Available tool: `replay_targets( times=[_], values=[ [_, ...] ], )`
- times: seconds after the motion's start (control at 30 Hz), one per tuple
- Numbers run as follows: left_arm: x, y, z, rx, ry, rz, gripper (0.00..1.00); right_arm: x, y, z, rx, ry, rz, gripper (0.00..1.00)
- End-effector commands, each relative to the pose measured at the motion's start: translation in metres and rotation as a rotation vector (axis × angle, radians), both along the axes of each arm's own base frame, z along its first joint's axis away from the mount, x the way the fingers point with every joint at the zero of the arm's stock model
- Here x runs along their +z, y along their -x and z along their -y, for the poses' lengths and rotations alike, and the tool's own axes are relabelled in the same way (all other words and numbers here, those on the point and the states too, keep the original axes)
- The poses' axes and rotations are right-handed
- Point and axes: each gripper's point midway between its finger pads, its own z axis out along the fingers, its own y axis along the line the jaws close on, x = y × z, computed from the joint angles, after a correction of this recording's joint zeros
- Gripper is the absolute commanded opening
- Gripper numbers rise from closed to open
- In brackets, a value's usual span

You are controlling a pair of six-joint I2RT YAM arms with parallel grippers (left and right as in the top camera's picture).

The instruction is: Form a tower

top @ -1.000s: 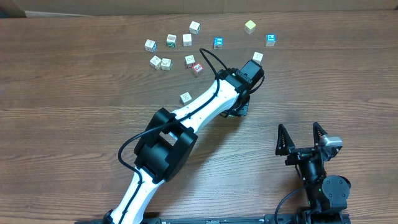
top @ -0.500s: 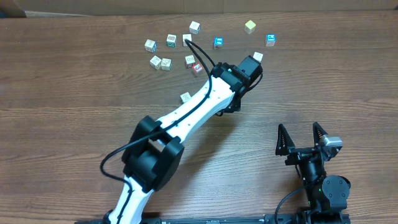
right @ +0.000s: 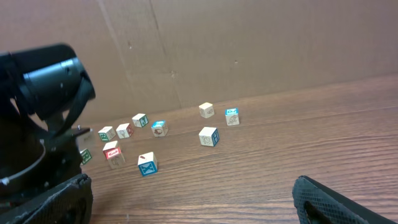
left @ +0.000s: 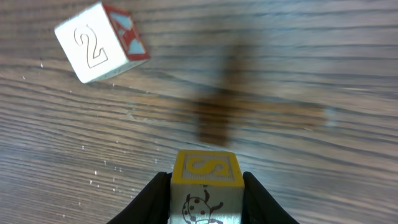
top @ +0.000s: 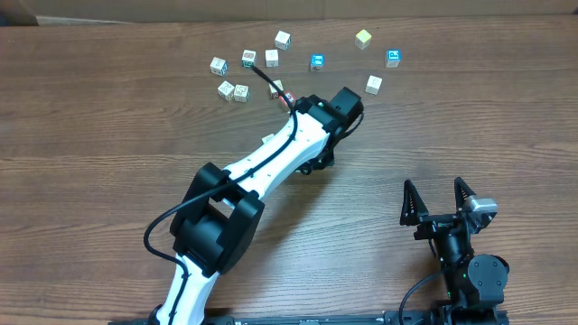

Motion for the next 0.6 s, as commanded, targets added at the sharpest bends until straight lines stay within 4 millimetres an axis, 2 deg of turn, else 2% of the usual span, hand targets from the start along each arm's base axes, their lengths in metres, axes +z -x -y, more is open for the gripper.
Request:
replay_targets(
  times=[0.0,0.1,0.27,0.57],
  values=[
    [-0.015,0.008,-0.01,0.034,-0.001,-0.036,0.29,-0.002,0.0,-0.001,0.002,0.008,0.005,1.0],
    [-0.022,0.007,-0.016,0.034,0.003,-0.05,0.3,-0.002,0.0,-0.001,0.001,0.008,0.005,1.0],
    [-0.025,0.005,-0.004,-0.035,0.084,-0.081,0.27,-0.002,0.0,-0.001,0.002,0.008,0.005,1.0],
    [-0.025,0.003,-0.003,-0.039,0.085,-0.075,0.28,-0.002,0.0,-0.001,0.001,0.008,0.005,1.0]
  ],
)
